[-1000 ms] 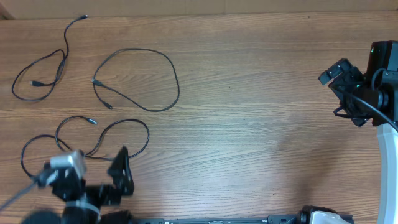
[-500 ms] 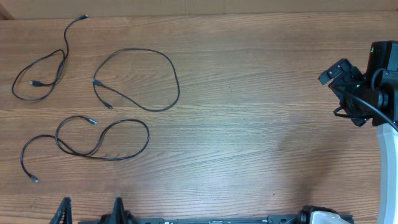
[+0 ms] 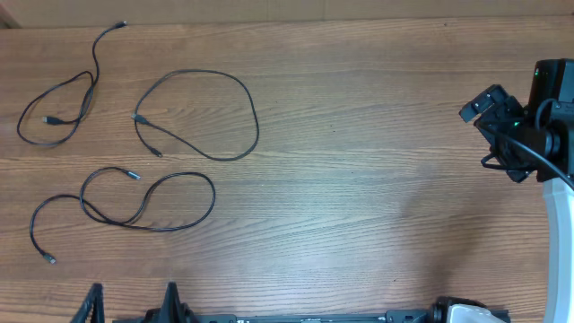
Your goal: Untangle cables
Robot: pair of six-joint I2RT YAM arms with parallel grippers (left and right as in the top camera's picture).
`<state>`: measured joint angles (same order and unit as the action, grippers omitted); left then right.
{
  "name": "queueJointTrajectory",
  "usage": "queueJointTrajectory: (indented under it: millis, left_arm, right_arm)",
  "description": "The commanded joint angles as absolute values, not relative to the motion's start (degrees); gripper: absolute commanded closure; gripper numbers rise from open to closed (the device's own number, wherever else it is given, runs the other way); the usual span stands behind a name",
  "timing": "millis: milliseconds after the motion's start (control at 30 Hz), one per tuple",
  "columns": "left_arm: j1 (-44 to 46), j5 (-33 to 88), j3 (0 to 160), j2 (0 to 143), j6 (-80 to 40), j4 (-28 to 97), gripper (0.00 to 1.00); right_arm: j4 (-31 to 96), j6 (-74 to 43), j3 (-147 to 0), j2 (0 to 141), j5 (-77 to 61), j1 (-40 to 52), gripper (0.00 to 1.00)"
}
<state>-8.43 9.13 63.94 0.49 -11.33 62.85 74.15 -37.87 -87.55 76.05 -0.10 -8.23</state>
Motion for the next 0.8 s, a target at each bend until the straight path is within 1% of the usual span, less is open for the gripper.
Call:
queueJointTrajectory:
  millis: [0,67,233,367,533,700,767]
  left_arm:
    - [-8.23,9.17,57.12,0.25,-9.02,55.92,0.01]
    - [-8.23,10.68,51.59,0.25,-9.02,50.61,0.00]
    - [-8.23,13.21,40.34,0.25,-9.85,43.59,0.00]
    - [-8.21,12.86,31.94,0.25,-10.48,37.58,0.00]
    - [-8.12,11.11,20.73,0.23,-10.48,26.37,0.00]
    - [-8.03,10.09,11.51,0.23,-10.52,15.18,0.00]
    - [-7.62,8.25,9.41,0.23,-10.52,12.99,0.00]
  right_arm:
    - [73.76,-37.63,-88.84,76.05,-0.12,-8.38,0.00]
    - [73.78,-37.63,-88.84,76.05,-0.12,-8.38,0.00]
    - [73.78,-37.65,-88.84,76.05,-0.12,-8.38,0.00]
    - [73.78,-37.63,-88.84,76.05,-0.12,-8.38,0.00]
    - [73.78,-37.63,-88.84,76.05,-0.12,-8.38,0.00]
    - [73.78,-37.63,-88.84,76.05,-0.12,-8.38,0.00]
    - [73.78,-37.63,-88.84,76.05,-0.12,-8.38,0.00]
